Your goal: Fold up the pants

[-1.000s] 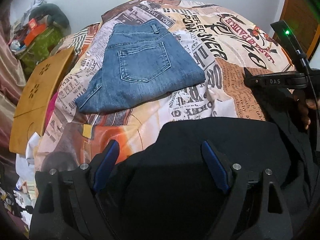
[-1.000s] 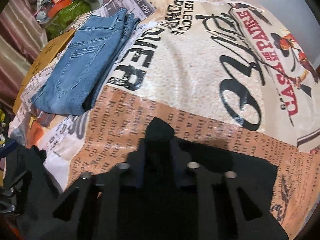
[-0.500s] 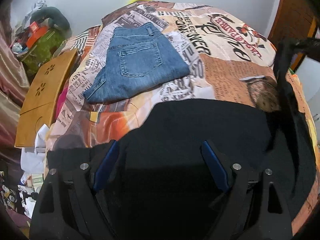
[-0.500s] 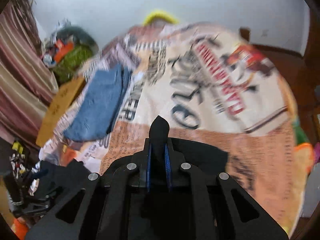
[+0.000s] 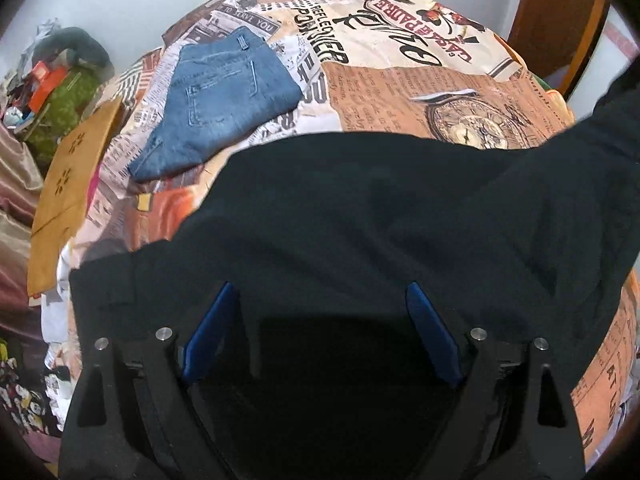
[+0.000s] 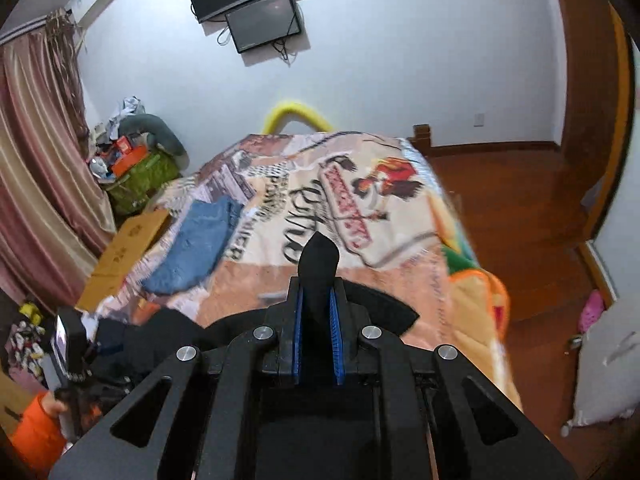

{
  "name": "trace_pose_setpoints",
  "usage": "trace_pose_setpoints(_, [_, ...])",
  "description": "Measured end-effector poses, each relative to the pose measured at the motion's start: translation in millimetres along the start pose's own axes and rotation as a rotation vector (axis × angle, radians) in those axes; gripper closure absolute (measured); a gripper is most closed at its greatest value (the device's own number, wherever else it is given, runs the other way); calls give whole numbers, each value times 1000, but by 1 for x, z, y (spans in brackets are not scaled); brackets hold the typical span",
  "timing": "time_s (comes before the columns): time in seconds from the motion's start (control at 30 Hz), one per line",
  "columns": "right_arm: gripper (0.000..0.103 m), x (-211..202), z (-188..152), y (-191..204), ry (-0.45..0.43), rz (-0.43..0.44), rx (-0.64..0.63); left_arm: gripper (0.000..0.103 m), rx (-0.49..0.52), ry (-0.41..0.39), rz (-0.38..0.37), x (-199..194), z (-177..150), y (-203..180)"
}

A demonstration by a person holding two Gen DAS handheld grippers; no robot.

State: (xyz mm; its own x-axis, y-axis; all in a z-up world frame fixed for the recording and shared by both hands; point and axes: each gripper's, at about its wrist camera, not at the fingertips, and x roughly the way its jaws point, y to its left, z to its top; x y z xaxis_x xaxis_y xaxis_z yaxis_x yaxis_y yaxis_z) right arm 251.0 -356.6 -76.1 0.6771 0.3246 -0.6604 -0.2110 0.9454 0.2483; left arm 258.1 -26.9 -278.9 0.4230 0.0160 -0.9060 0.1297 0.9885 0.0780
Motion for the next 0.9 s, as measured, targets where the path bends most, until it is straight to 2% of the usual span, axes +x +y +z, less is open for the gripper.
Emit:
trace_pose_setpoints(0.17, [92,-6,-46,-26,52,-12,90,13,-38,6,-7,0,-4,0])
trace_pose_setpoints(0.33, [92,8,-109,-49,144,-53,195,10,-74,17,-18,2,-6,2])
trace_pose_setpoints(0.47, [92,14,-147,-59,200,-57,254,10,-97,11,-19,1,-9,2])
trace_pose_setpoints(0.7, [84,21,-167,-58,261,-101,263,10,-135,11,-37,1,-11,3])
trace_pose_setpoints(0.83, [62,8,-163,-62,259,-173,265,10,-127,15,-55,-6,-11,9])
trace_pose_setpoints(0.9, [59,-1,-159,-60,240,-190,249,10,-122,-6,-43,-13,-11,14])
